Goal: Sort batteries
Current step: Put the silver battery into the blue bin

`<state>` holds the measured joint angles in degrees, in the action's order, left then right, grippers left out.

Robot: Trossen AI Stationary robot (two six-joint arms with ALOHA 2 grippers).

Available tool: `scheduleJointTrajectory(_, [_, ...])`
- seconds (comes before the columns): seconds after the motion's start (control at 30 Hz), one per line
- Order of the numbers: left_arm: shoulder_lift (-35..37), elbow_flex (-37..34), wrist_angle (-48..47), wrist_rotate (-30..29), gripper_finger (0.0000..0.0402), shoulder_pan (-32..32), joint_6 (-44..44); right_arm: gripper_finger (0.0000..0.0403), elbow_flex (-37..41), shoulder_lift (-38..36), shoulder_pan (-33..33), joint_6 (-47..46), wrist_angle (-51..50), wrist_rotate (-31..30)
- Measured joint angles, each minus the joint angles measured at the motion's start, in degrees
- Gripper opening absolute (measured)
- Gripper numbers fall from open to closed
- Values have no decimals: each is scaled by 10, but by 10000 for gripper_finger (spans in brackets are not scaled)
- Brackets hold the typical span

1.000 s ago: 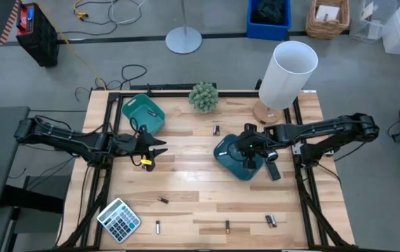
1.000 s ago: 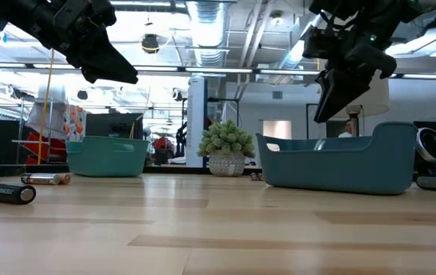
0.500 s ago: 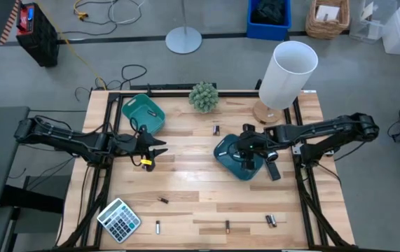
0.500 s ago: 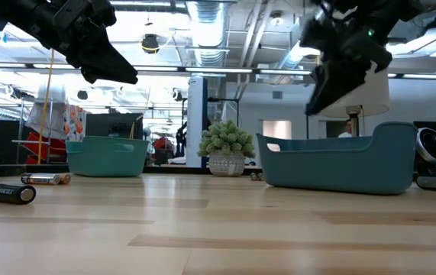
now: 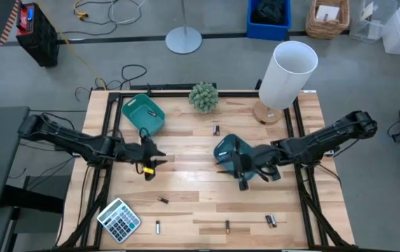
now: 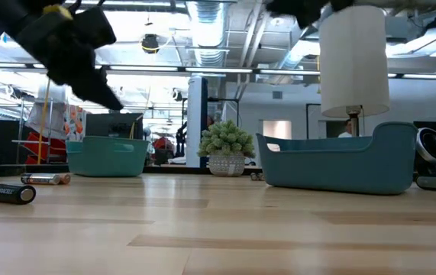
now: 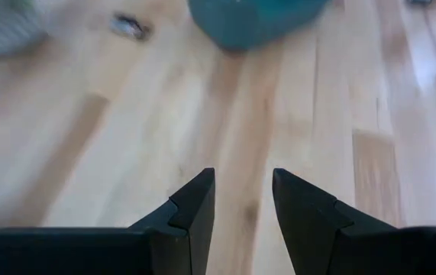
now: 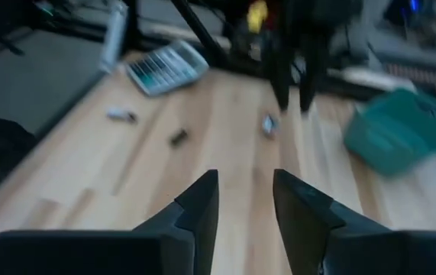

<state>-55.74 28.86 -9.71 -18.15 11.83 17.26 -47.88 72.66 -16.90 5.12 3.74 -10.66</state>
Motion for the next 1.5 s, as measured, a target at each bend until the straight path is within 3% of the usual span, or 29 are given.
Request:
scheduleJointTrajectory(0.4, [-73,0,25,6,127,91,14,126,0,2,-57,141,169,0])
scheduleJointTrajectory(0.8, [-73,0,27,74,132,181,-10,131,0,2,-43,144,165,0])
scheduleJointTrajectory(1.13, [-84,16,29,53,195,309,71,155,0,2,-27,128,142,0])
scheduleJointTrajectory(1.27, [-133,55,27,31,207,342,59,155,0,2,-17,117,139,0])
scheduleJointTrajectory(1.5, [-287,173,-43,29,208,362,-14,154,0,2,-9,99,135,0])
